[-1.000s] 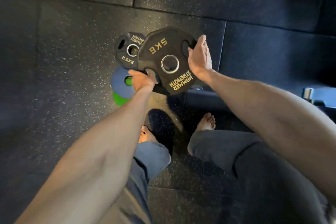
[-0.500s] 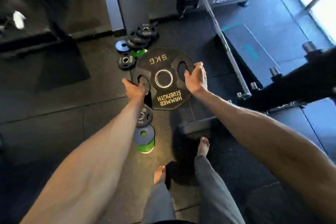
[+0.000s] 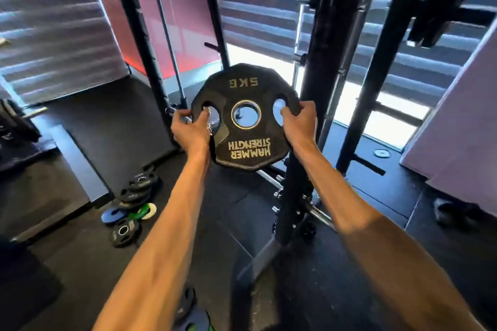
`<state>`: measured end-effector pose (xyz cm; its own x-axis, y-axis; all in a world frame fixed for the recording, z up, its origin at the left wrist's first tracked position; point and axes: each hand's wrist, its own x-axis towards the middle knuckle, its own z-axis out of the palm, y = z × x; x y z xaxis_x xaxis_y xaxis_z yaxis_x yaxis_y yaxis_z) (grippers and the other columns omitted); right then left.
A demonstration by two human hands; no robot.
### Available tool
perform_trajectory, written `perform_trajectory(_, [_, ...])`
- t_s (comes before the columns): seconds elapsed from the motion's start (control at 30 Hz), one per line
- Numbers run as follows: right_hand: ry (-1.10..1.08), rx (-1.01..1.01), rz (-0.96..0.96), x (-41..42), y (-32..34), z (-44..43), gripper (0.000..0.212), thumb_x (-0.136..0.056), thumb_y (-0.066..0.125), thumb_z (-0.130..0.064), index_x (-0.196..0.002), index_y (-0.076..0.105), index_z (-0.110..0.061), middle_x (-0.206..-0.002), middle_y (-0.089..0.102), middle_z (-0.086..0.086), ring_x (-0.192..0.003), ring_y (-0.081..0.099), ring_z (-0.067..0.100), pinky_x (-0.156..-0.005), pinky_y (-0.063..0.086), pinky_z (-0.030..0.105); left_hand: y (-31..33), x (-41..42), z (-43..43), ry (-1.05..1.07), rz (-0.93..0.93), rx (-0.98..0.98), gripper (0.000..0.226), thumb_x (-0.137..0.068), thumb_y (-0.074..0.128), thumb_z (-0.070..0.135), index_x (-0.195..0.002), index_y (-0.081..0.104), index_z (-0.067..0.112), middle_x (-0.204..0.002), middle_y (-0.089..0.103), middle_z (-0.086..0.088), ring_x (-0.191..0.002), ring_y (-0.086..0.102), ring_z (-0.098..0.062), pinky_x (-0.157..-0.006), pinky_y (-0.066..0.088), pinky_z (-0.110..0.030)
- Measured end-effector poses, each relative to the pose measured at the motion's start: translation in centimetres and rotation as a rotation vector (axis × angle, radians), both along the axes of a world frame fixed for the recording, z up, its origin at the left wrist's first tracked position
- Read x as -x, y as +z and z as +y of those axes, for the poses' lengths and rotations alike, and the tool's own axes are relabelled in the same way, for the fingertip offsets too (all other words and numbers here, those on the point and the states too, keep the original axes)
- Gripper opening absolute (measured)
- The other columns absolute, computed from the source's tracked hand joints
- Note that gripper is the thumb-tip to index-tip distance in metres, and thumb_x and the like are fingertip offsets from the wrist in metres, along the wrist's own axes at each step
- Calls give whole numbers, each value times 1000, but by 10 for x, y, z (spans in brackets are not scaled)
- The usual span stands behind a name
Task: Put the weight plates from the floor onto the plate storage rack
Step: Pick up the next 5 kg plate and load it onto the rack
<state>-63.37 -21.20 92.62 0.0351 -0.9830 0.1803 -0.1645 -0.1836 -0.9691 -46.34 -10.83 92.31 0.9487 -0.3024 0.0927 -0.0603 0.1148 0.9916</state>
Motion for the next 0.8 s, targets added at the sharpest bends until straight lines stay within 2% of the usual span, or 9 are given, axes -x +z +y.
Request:
perform_trajectory(0.03, [-27, 23, -27, 14, 14, -3, 24, -87, 64, -22, -103, 50, -11, -82, 53, -6, -78, 61, 17, -62, 49, 25, 14, 9, -8, -23, -18, 21, 29, -73, 82, 20, -86, 57, 12, -77, 62, -5, -68, 57, -19, -69, 52, -30])
perform_trajectory(0.1, [-68, 52, -82, 45, 40, -5, 20, -89, 64, -17, -103, 51, -11, -80, 54, -6, -71, 58, 8, -54, 45, 10, 39, 30, -25, -86, -52, 54, 30, -72, 82, 23, -84, 55, 16, -86, 67, -10, -76, 63, -22, -75, 54, -36])
perform_trajectory(0.17, [-114, 81, -129, 79, 59, -6, 21, -91, 63, -16, -106, 51, -9, -80, 53, -6, -68, 54, 3, -46, 38, 5, 62, 58, -39, -176, -80, 97, 30, -73, 81, 21, -81, 53, 20, -81, 67, -9, -67, 64, -19, -68, 53, -33])
perform_trajectory(0.23, [-175, 124, -158, 115, 75, -6, 24, -90, 64, -21, -106, 51, -10, -82, 54, -7, -71, 56, 6, -54, 43, 13, 81, 90, -54, -276, -81, 179, 28, -76, 79, 15, -82, 52, 17, -68, 62, -2, -47, 55, -5, -54, 47, -25])
perform_trajectory(0.3, [-256, 162, -178, 152, 88, -8, 23, -87, 66, -23, -103, 50, -14, -83, 57, -6, -76, 58, 11, -61, 46, 21, 95, 124, -70, -358, -75, 230, 29, -77, 79, 13, -81, 50, 19, -65, 60, -2, -43, 50, -5, -50, 42, -22])
perform_trajectory(0.47, [-410, 201, -258, 252, 105, -16, 24, -86, 66, -18, -103, 51, -11, -83, 57, -6, -75, 57, 7, -64, 46, 22, 116, 218, -116, -572, -8, 348, 31, -74, 83, 14, -87, 55, 19, -80, 67, -8, -60, 60, -14, -56, 51, -26])
perform_trajectory(0.6, [-537, 231, -287, 330, 110, -33, 27, -86, 67, -19, -105, 52, -9, -87, 57, -4, -76, 57, 6, -59, 45, 16, 128, 297, -157, -709, -16, 359, 34, -76, 82, 14, -101, 59, 8, -75, 64, 2, -51, 55, 1, -50, 45, -15])
perform_trajectory(0.7, [-624, 265, -264, 381, 113, -48, 15, -87, 65, -17, -88, 51, -19, -81, 55, -5, -73, 56, 6, -65, 48, 22, 128, 348, -190, -790, -16, 365, 38, -74, 83, 17, -103, 60, 7, -79, 66, -1, -63, 61, -11, -57, 49, -23])
perform_trajectory(0.8, [-647, 250, -289, 421, 118, -69, 22, -88, 65, -20, -103, 50, -14, -93, 58, -1, -84, 59, 14, -67, 46, 24, 130, 393, -216, -841, 1, 368, 36, -77, 81, 18, -103, 59, 8, -82, 68, -3, -71, 64, -16, -64, 55, -31])
